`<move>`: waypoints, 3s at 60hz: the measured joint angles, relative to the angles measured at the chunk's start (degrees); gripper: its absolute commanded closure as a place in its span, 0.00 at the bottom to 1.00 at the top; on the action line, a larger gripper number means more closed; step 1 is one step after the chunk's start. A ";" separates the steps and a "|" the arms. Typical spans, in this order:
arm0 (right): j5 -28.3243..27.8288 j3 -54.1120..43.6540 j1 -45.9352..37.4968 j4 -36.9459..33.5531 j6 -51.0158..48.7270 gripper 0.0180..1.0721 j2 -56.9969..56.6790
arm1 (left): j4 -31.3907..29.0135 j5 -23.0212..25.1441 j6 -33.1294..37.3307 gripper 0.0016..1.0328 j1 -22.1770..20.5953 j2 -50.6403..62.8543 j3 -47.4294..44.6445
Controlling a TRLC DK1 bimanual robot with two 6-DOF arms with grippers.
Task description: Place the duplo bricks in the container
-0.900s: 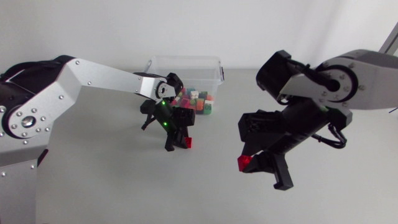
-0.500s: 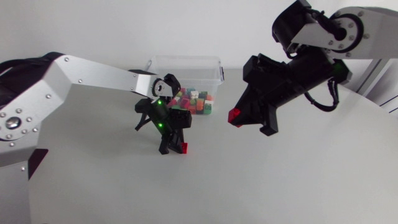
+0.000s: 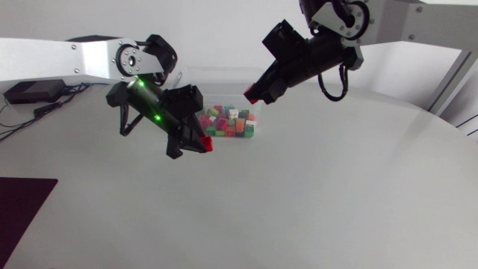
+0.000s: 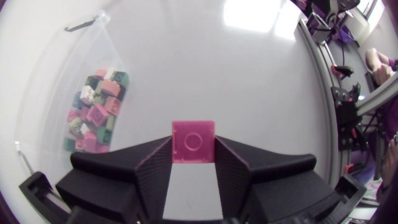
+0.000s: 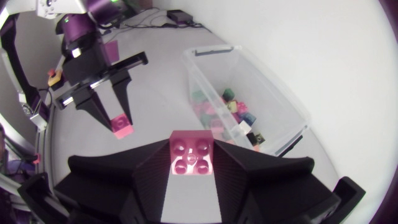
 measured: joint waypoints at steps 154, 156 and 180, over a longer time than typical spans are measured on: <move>11.15 -32.17 -8.90 15.45 16.74 0.04 -31.32 | 34.53 -19.76 -44.46 0.04 3.91 15.19 21.09; 10.93 -32.50 -9.88 15.02 16.70 0.04 -32.46 | 34.58 -20.28 -44.46 0.04 3.93 13.62 19.56; 10.97 -38.58 -18.91 12.50 16.31 0.04 -43.04 | 41.48 -25.59 -44.26 0.04 9.90 -6.86 -2.78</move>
